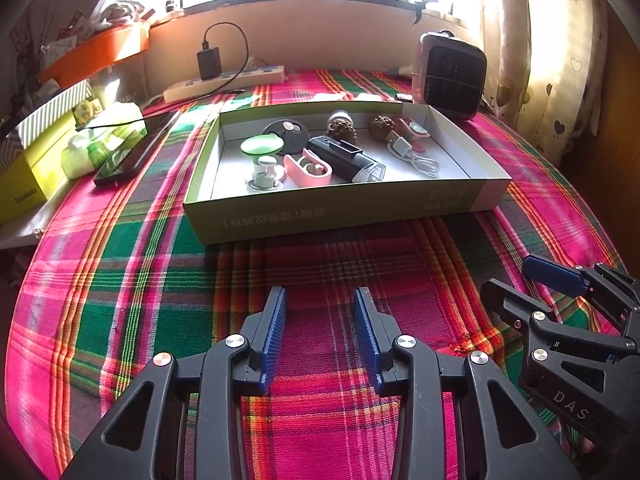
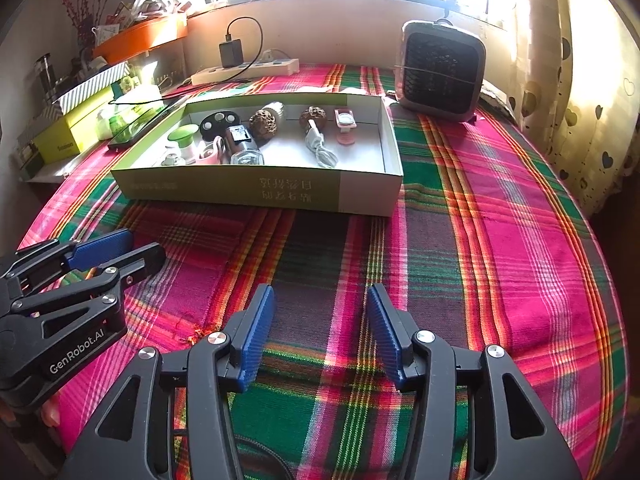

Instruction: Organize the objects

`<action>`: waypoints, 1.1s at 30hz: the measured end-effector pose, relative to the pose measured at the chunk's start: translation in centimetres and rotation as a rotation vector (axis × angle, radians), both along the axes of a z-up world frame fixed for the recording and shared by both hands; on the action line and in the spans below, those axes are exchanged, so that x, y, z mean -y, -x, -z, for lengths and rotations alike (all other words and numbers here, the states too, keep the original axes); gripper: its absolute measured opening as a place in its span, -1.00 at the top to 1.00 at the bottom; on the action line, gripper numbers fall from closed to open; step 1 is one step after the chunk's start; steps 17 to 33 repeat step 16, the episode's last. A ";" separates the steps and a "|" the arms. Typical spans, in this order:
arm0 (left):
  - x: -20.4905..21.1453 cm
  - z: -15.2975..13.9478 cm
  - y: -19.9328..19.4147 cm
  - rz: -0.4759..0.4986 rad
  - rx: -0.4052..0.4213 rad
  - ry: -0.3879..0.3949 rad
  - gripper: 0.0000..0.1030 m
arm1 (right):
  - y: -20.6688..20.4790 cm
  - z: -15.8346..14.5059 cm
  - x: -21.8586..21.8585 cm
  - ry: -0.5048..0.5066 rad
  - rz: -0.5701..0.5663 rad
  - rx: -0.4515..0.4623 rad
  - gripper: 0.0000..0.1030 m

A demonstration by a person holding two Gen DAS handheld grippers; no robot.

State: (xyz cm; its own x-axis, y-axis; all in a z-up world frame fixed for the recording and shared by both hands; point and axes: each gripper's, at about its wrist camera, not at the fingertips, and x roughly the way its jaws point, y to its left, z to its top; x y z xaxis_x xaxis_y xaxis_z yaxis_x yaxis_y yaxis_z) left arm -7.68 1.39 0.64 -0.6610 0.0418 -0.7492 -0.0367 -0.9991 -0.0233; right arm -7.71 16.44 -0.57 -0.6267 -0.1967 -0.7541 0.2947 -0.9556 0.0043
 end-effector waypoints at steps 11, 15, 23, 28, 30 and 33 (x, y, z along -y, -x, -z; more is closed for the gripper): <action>0.0 0.0 0.0 0.000 -0.001 -0.002 0.36 | 0.0 0.0 0.1 -0.001 -0.002 0.000 0.01; 0.0 0.0 0.0 0.000 0.000 0.000 0.36 | 0.0 0.0 0.1 -0.002 -0.002 0.000 0.01; 0.0 0.0 -0.1 -0.001 -0.001 -0.001 0.36 | 0.0 0.0 0.1 -0.002 -0.002 0.000 0.01; 0.0 0.0 -0.1 -0.001 -0.001 -0.001 0.36 | 0.0 0.0 0.1 -0.002 -0.002 0.000 0.01; 0.0 0.0 -0.1 -0.001 -0.001 -0.001 0.36 | 0.0 0.0 0.1 -0.002 -0.002 0.000 0.01; 0.0 0.0 -0.1 -0.001 -0.001 -0.001 0.36 | 0.0 0.0 0.1 -0.002 -0.002 0.000 0.01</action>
